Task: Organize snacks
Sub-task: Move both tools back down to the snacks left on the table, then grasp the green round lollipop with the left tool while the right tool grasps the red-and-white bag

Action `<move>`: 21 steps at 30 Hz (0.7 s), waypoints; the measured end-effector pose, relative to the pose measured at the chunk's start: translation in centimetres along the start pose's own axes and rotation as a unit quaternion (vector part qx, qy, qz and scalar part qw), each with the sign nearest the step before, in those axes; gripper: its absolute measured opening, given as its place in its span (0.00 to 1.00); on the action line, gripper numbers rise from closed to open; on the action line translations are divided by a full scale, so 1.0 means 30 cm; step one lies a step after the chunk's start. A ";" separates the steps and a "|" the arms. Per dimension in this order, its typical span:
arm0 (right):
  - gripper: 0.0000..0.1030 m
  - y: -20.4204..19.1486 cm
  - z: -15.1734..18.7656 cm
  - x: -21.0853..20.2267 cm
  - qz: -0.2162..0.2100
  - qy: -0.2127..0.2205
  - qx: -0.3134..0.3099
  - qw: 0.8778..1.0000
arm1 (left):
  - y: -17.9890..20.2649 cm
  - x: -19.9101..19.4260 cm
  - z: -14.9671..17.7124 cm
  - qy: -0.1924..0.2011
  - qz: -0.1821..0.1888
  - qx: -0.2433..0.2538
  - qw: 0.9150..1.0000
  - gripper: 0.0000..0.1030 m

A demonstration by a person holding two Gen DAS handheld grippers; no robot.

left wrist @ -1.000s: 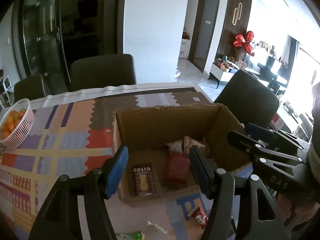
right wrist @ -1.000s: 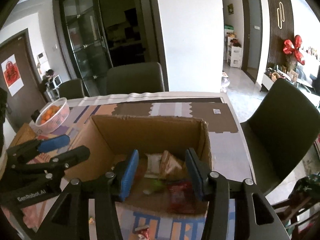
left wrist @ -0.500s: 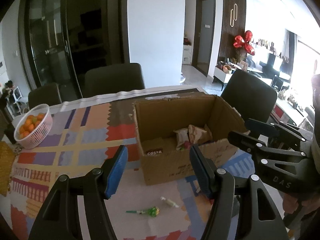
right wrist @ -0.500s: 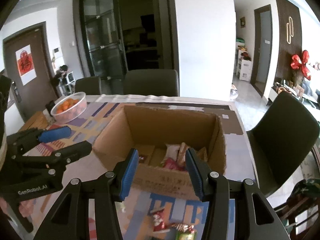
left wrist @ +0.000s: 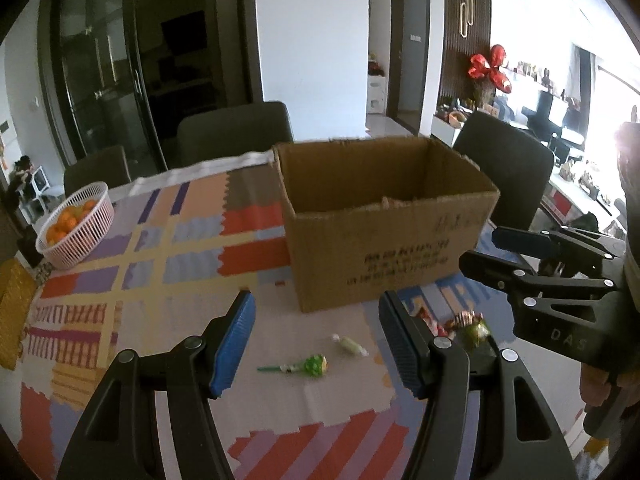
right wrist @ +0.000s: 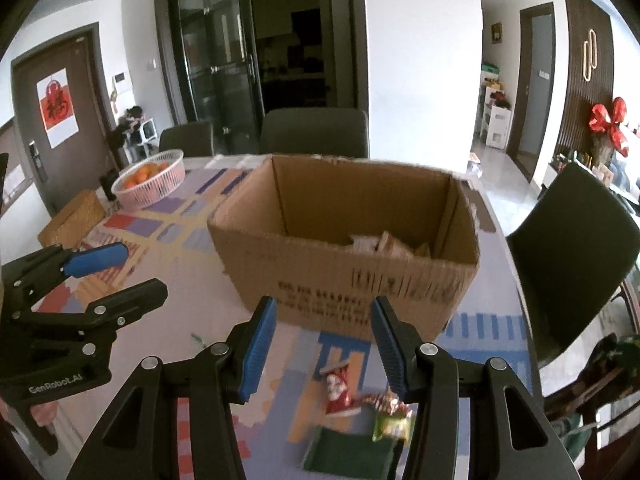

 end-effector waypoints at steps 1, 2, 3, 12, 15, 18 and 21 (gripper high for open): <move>0.48 -0.003 0.021 0.005 -0.001 -0.007 -0.001 1.000 | 0.001 0.008 0.015 -0.005 0.002 0.000 1.000 0.61; 0.48 -0.003 0.038 0.010 -0.001 -0.012 -0.002 1.000 | 0.002 0.017 0.031 -0.010 0.003 0.001 1.000 0.61; 0.48 -0.001 0.054 0.014 -0.001 -0.016 -0.001 1.000 | 0.003 0.024 0.043 -0.013 0.003 0.002 1.000 0.61; 0.49 -0.032 0.187 0.089 0.001 -0.067 -0.017 0.998 | -0.007 0.103 0.172 -0.061 0.008 0.021 0.998 0.61; 0.48 -0.039 0.227 0.116 0.003 -0.082 -0.023 0.996 | -0.016 0.142 0.211 -0.084 0.015 0.027 0.996 0.61; 0.48 -0.043 0.260 0.149 0.006 -0.100 -0.025 0.995 | -0.025 0.181 0.239 -0.101 0.021 0.030 0.994 0.61; 0.48 -0.047 0.290 0.185 0.009 -0.116 -0.028 0.993 | -0.040 0.223 0.264 -0.119 0.025 0.035 0.992 0.61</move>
Point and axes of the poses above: each gripper's, at about its wrist camera, not at the fingertips, and x roughly the way its jaws point, y to its right, z to its underside, the point moved 10 cm from there along x, roughly the way its jaws point, and after that the axes turned 15 degrees about z, right-handed, at the moved point
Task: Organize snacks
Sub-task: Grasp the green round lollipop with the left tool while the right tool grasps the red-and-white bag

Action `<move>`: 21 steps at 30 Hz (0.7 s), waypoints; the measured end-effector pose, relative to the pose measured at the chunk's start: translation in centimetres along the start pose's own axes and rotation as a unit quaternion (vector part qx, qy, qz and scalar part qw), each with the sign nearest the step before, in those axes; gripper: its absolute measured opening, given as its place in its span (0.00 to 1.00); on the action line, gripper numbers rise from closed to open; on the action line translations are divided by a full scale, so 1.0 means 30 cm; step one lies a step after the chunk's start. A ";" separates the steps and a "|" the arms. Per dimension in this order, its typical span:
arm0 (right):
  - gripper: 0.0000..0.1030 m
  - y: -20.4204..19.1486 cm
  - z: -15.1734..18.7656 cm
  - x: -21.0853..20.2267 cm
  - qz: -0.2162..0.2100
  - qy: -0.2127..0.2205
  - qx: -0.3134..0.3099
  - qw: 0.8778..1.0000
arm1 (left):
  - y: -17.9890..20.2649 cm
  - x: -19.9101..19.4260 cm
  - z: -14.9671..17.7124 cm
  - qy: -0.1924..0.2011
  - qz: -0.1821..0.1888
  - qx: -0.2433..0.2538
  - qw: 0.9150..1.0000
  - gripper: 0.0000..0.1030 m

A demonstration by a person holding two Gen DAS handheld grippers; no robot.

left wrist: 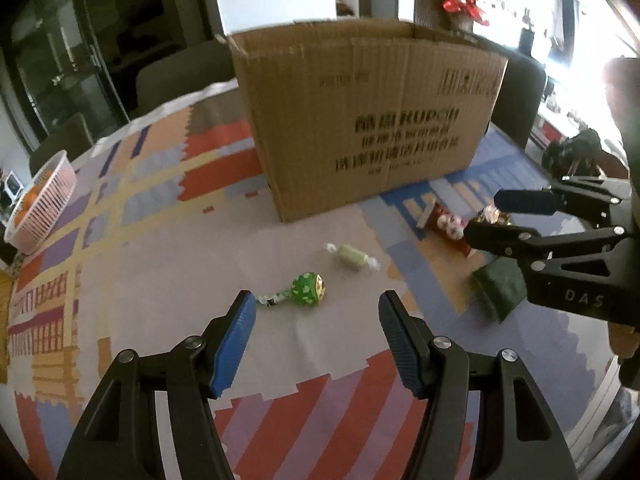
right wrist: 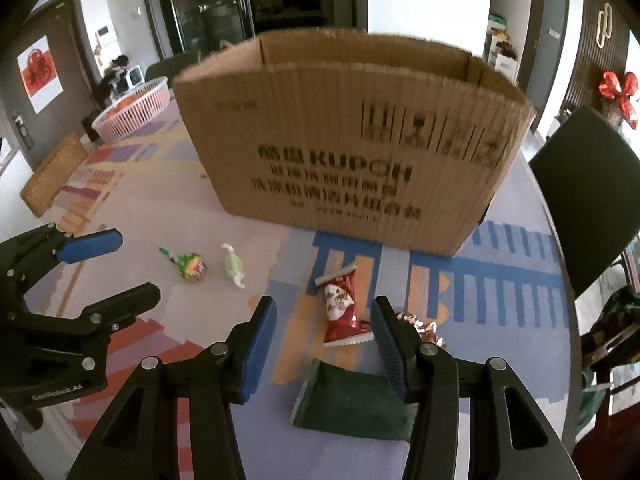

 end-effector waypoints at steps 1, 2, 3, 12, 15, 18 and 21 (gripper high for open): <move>0.48 -0.002 0.005 0.012 0.001 -0.005 -0.001 1.000 | -0.006 0.013 0.003 -0.005 -0.001 0.002 1.000 0.61; 0.48 -0.004 0.009 0.023 0.002 -0.009 -0.002 1.000 | -0.012 0.027 0.004 -0.010 0.000 0.006 1.000 0.61; 0.48 -0.006 0.013 0.034 0.005 -0.012 -0.005 1.000 | -0.017 0.035 0.005 -0.013 -0.001 0.008 1.000 0.61; 0.48 -0.016 0.030 0.115 0.012 -0.040 -0.005 0.999 | -0.051 0.115 -0.003 -0.039 -0.010 0.037 0.999 0.61; 0.48 -0.016 0.033 0.141 0.018 -0.046 -0.009 0.999 | -0.064 0.148 -0.002 -0.051 -0.018 0.048 0.997 0.59; 0.48 -0.017 0.037 0.159 0.020 -0.050 -0.013 0.998 | -0.069 0.177 -0.001 -0.058 -0.019 0.056 0.997 0.57; 0.48 -0.024 0.033 0.176 0.020 -0.052 -0.018 0.998 | -0.072 0.193 -0.009 -0.056 -0.015 0.056 0.997 0.52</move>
Point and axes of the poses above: each gripper's, at about its wrist camera, not at the fingertips, and x roughly the way its jaws point, y to its right, z to its underside, the point moved 10 cm from there along x, roughly the way its jaws point, and after that the axes turned 15 degrees about z, right-handed, at the moved point
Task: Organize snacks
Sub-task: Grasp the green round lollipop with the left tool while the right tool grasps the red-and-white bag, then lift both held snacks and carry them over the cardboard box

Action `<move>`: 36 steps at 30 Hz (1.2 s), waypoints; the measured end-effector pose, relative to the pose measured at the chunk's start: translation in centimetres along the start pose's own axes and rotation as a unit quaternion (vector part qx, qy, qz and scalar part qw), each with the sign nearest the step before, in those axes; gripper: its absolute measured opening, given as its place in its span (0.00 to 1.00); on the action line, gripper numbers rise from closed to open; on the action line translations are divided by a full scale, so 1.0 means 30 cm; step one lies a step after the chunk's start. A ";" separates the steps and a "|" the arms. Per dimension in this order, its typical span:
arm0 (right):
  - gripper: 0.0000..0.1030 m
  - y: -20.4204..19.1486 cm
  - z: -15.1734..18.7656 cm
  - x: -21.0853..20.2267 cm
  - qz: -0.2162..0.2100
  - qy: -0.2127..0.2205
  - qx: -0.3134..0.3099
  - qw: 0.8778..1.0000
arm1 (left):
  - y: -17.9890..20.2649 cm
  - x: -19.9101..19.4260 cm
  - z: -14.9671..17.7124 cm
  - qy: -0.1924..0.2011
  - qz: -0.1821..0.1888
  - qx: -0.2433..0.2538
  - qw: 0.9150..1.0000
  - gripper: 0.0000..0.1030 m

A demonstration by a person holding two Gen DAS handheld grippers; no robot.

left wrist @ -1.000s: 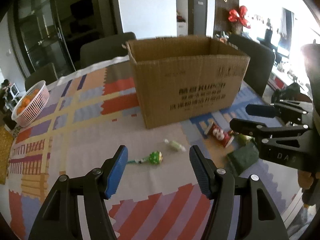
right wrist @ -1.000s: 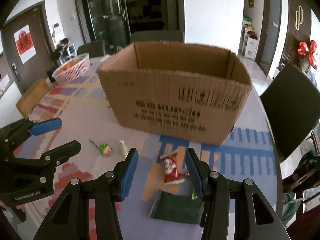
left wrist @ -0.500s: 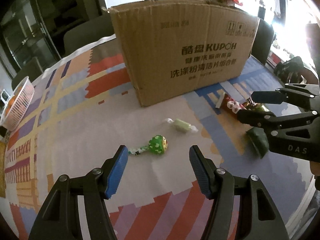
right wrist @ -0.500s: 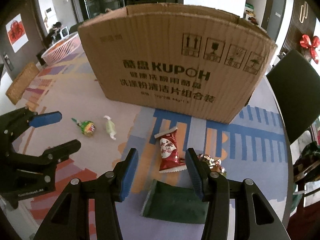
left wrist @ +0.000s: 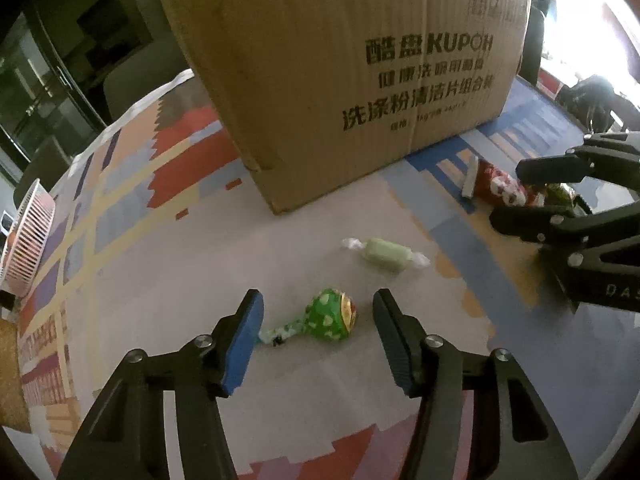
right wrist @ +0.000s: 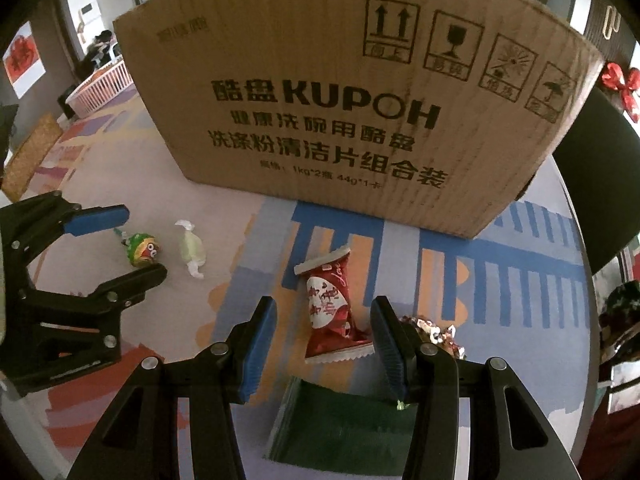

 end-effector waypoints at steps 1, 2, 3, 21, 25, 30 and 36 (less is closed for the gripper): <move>0.48 -0.003 -0.006 0.005 0.000 0.000 -0.001 1.000 | -0.002 0.003 -0.005 0.000 0.003 -0.002 1.000 0.50; 0.48 -0.004 -0.007 0.009 -0.001 0.000 -0.002 1.000 | -0.002 0.005 -0.007 0.001 0.008 -0.005 1.000 0.44; 0.48 -0.005 -0.009 0.013 -0.001 -0.001 -0.002 1.000 | -0.002 0.008 -0.009 0.001 0.014 -0.010 1.000 0.37; 0.22 -0.045 -0.006 0.010 -0.044 0.001 0.003 0.999 | 0.018 -0.038 0.018 0.032 0.046 -0.091 0.994 0.25; 0.22 -0.050 -0.004 -0.020 -0.049 0.008 0.007 0.999 | 0.038 -0.082 0.013 0.049 0.047 -0.100 0.993 0.25; 0.22 -0.030 -0.014 -0.074 -0.053 0.027 0.012 0.998 | 0.058 -0.137 -0.006 0.070 0.049 -0.102 0.991 0.25; 0.22 -0.014 -0.044 -0.157 -0.059 0.056 0.019 0.997 | 0.089 -0.221 -0.044 0.100 0.052 -0.102 0.988 0.25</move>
Point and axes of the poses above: each gripper's, at about its wrist camera, not at the fingertips, and x roughly the way its jaws point, y to its right, z to its underside, the point moved 10 cm from there along x, roughly the way its jaws point, and after that the axes turned 15 degrees about z, right-handed, at the moved point
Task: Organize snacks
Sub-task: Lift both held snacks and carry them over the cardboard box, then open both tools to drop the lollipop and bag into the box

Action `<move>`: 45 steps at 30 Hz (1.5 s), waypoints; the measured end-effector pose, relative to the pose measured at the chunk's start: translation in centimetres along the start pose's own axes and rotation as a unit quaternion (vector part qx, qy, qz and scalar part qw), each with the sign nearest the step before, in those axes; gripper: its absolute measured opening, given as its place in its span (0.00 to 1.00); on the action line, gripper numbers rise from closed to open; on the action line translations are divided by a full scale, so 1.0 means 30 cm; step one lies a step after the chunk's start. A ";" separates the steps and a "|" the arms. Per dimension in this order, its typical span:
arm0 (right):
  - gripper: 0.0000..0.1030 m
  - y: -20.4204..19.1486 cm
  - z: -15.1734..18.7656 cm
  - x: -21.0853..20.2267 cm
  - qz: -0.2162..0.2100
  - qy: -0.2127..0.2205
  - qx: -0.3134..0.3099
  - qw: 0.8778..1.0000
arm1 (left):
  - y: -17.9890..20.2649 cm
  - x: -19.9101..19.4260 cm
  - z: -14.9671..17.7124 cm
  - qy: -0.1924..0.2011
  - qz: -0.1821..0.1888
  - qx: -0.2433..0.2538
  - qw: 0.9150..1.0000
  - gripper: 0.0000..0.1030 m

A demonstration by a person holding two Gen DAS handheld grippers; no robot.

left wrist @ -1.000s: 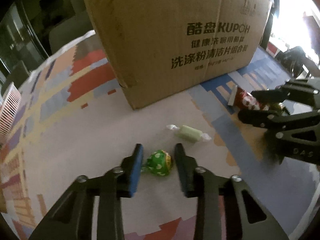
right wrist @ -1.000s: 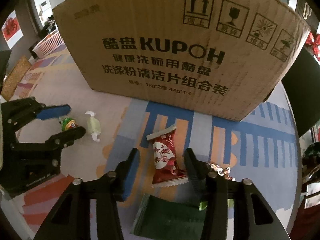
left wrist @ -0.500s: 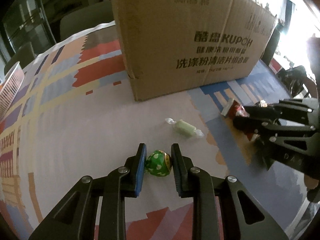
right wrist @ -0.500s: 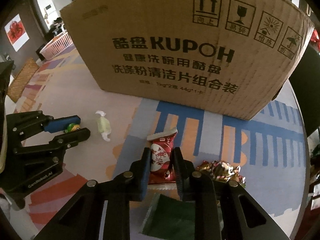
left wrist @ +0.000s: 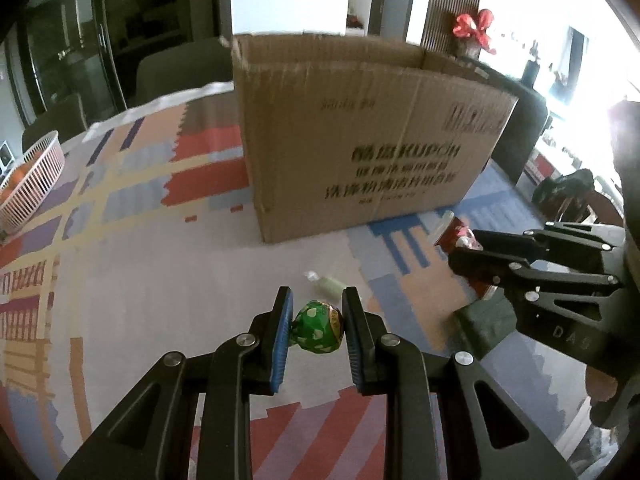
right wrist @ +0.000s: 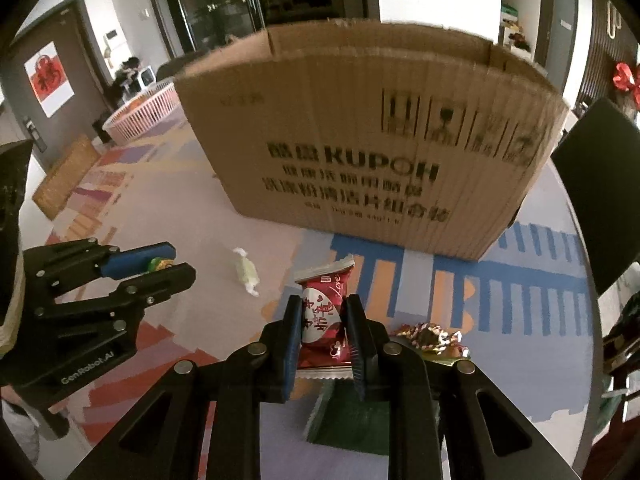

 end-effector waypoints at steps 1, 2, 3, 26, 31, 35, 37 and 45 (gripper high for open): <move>0.22 0.001 -0.007 -0.014 0.000 0.005 0.001 1.000 | 0.010 -0.012 -0.009 0.005 0.002 0.001 1.000 0.25; 0.22 0.003 -0.016 -0.030 -0.001 0.011 0.002 1.000 | 0.018 -0.025 -0.019 0.011 0.002 0.003 1.000 0.25; 0.22 0.006 -0.024 -0.047 -0.003 0.017 0.004 1.000 | 0.025 -0.035 -0.027 0.015 0.002 0.004 1.000 0.25; 0.22 0.146 -0.246 -0.316 0.007 0.127 0.039 0.991 | 0.164 -0.241 -0.346 0.123 0.007 0.044 0.991 0.25; 0.22 0.174 -0.310 -0.360 0.011 0.147 0.048 0.988 | 0.178 -0.266 -0.413 0.137 0.008 0.050 0.989 0.25; 0.22 0.187 -0.352 -0.376 0.012 0.158 0.051 0.986 | 0.178 -0.270 -0.461 0.144 0.012 0.048 0.988 0.25; 0.22 0.192 -0.374 -0.380 0.014 0.162 0.053 0.985 | 0.180 -0.272 -0.486 0.147 0.012 0.048 0.988 0.25; 0.22 0.207 -0.452 -0.349 0.012 0.158 0.055 0.986 | 0.151 -0.245 -0.589 0.146 0.014 0.049 0.988 0.25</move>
Point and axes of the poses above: each gripper's, at about its wrist camera, not at the fingertips, and x roughly the way its jaws point, y to its right, z to its underside, the point moved 10 cm from there along x, roughly the way its jaws point, and after that the axes turned 15 degrees about z, right-handed, at the moved point
